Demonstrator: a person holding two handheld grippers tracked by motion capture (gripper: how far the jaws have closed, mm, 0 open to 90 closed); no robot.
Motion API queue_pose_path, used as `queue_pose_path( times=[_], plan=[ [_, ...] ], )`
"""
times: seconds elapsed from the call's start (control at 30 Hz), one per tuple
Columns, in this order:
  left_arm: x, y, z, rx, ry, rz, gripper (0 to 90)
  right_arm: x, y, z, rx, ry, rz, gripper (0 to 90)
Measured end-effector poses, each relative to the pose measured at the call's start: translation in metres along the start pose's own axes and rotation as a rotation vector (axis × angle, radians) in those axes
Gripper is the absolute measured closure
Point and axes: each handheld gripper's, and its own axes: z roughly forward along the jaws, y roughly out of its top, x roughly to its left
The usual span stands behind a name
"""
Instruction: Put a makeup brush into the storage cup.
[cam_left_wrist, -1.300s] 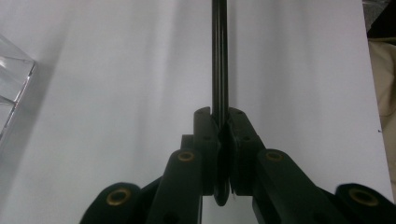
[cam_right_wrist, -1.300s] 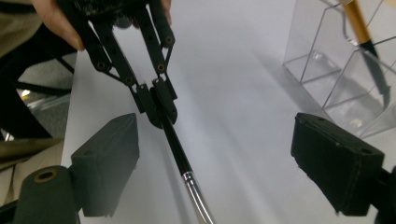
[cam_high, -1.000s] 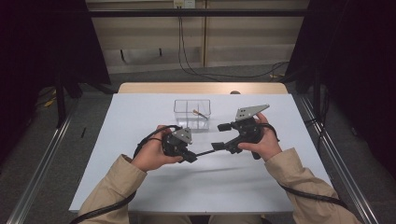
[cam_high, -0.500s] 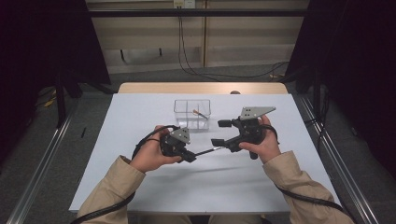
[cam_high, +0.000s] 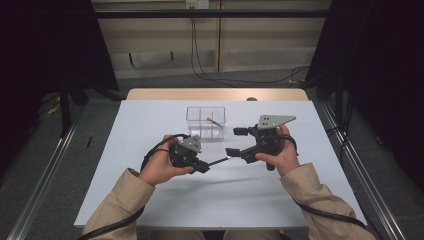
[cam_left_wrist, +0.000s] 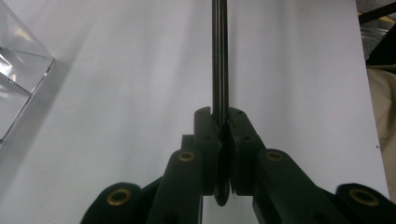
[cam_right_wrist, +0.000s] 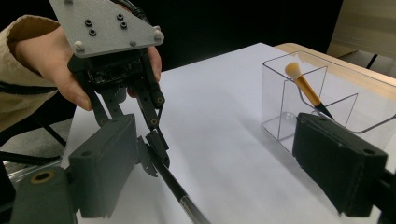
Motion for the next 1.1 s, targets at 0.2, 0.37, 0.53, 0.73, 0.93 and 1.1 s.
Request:
queue_pose_path(
  times=[0.2,0.37,0.53,0.73,0.93,1.1],
  plan=[
    [0.001,-0.005,-0.003,-0.068,-0.003,-0.033,84.2,-0.001,0.0,-0.001,-0.008,-0.002,0.002,13.7],
    [0.0,-0.009,-0.004,-0.121,-0.017,-0.055,84.2,-0.001,0.0,0.0,-0.011,-0.003,0.001,13.8],
    [0.0,-0.013,-0.004,-0.185,-0.022,-0.091,84.2,-0.001,0.0,0.0,-0.012,0.0,0.001,13.8],
    [0.002,-0.015,-0.006,-0.268,-0.02,-0.121,84.2,-0.001,0.001,0.0,-0.022,0.002,0.0,13.9],
    [0.003,-0.016,-0.005,-0.364,-0.014,-0.155,84.2,0.0,0.001,0.0,-0.031,0.002,0.003,13.9],
    [0.003,-0.014,-0.003,-0.433,-0.018,-0.176,84.2,0.0,0.001,0.001,-0.039,0.005,0.007,14.3]
  ],
)
